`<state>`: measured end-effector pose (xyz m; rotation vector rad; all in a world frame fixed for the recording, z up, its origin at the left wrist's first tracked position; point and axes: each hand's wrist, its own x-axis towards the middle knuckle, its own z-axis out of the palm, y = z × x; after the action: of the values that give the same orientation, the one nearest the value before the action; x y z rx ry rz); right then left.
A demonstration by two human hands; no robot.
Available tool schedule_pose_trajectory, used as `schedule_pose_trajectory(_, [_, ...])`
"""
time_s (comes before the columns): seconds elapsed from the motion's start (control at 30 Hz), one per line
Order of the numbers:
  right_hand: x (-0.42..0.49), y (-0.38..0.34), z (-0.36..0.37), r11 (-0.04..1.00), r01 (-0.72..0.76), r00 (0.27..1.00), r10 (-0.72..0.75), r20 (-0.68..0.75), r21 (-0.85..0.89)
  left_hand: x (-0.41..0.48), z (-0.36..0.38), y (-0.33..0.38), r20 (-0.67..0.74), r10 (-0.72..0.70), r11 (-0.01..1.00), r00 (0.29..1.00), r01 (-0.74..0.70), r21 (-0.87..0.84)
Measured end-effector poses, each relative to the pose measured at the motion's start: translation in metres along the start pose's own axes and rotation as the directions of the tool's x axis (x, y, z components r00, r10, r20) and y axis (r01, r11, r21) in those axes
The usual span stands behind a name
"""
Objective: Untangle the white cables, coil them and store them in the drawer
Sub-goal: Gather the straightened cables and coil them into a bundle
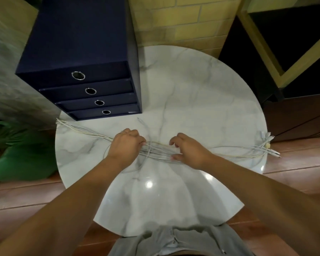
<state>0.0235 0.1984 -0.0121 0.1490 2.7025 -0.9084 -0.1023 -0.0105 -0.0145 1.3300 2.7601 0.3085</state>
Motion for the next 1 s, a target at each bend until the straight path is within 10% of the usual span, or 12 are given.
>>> schedule_pose_trajectory(0.47, [0.027, 0.001, 0.036, 0.985, -0.134, 0.988, 0.141, 0.063, -0.111, -0.014, -0.075, -0.090, 0.205, -0.116, 0.993, 0.972, 0.118, 0.003])
schedule_pose_trajectory(0.77, [0.032, -0.002, 0.040, 0.981, -0.155, 0.986, 0.161, 0.050, -0.119, -0.024, -0.146, -0.181, -0.061, -0.038, 0.943, 0.997, 0.056, 0.328])
schedule_pose_trajectory(1.0, [0.033, -0.005, 0.041, 0.979, -0.173, 0.983, 0.178, 0.040, -0.108, -0.021, -0.114, -0.210, 0.085, -0.172, 0.876, 0.981, 0.113, 0.469])
